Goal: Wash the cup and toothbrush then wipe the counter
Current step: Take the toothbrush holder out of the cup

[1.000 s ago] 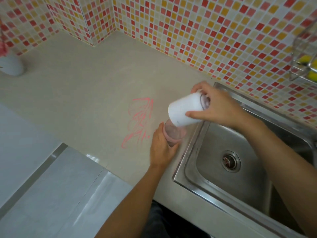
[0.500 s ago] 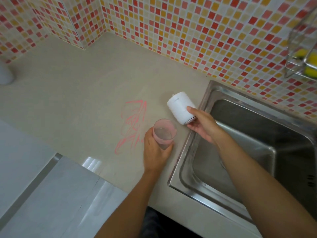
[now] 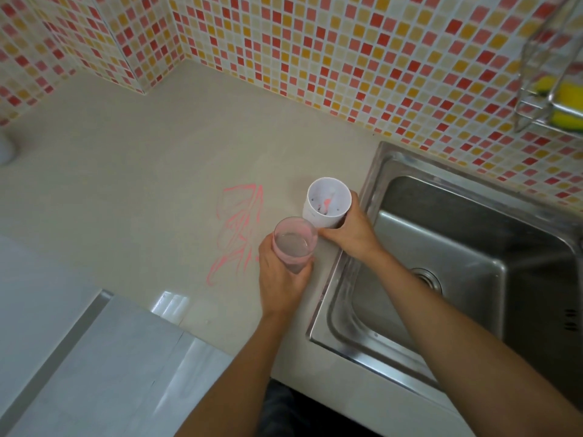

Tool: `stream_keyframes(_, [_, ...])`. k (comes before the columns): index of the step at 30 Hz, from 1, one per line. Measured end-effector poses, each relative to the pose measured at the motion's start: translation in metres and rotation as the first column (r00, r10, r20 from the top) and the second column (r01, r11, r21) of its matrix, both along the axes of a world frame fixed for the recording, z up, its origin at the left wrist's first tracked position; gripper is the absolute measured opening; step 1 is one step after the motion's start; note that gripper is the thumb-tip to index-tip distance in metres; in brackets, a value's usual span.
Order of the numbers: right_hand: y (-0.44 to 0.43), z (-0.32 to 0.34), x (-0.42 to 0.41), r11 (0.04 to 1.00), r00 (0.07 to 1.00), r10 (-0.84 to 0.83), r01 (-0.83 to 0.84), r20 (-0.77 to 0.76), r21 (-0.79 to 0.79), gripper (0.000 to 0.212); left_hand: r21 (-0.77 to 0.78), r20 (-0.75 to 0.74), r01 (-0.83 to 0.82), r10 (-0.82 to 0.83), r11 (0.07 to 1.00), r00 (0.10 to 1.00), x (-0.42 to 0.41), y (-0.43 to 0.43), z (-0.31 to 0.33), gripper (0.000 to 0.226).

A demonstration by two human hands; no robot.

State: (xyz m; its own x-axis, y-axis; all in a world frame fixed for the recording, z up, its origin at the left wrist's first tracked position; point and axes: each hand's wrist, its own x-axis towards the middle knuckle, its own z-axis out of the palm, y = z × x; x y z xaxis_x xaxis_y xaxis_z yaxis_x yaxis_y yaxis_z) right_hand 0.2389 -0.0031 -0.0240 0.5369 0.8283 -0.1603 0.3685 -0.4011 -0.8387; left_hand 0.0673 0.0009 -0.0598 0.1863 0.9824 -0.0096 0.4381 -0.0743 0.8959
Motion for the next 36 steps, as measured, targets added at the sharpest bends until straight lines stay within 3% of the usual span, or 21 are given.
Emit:
stream_keyframes(4, [-0.013, 0.000, 0.001, 1.000, 0.998, 0.020, -0.020, 0.061, 0.007, 0.116, 0.005, 0.017, 0.004, -0.004, 1.000, 1.000, -0.004, -0.002, 0.001, 0.085])
stream_keyframes(7, [-0.050, 0.001, -0.004, 0.997, 0.984, -0.082, 0.082, 0.156, 0.002, 0.102, 0.007, 0.039, 0.055, -0.055, 0.998, 0.998, -0.009, -0.011, 0.005, 0.086])
stream_keyframes(11, [-0.139, -0.020, -0.012, 0.971, 0.948, -0.151, 0.195, 0.280, -0.140, 0.083, -0.012, 0.069, 0.269, -0.267, 0.963, 0.961, -0.008, -0.039, 0.015, 0.084])
stream_keyframes(19, [-0.275, -0.044, 0.006, 0.815, 0.898, -0.274, 0.406, 0.343, -0.412, 0.080, 0.129, 0.004, 0.596, -0.601, 0.793, 0.799, 0.060, -0.089, 0.021, 0.069])
stream_keyframes(23, [-0.305, -0.046, 0.032, 0.756, 0.888, -0.252, 0.428, 0.384, -0.495, 0.077, 0.233, -0.204, 0.712, -0.682, 0.663, 0.702, 0.097, -0.102, 0.014, 0.063])
stream_keyframes(28, [-0.330, -0.052, 0.060, 0.699, 0.889, -0.136, 0.400, 0.438, -0.593, 0.075, 0.269, -0.593, 0.842, -0.608, 0.469, 0.528, 0.126, -0.105, 0.006, 0.065])
stream_keyframes(36, [-0.336, -0.058, 0.071, 0.703, 0.894, -0.005, 0.323, 0.449, -0.633, 0.071, 0.250, -0.819, 0.916, -0.435, 0.315, 0.373, 0.148, -0.106, 0.007, 0.076])
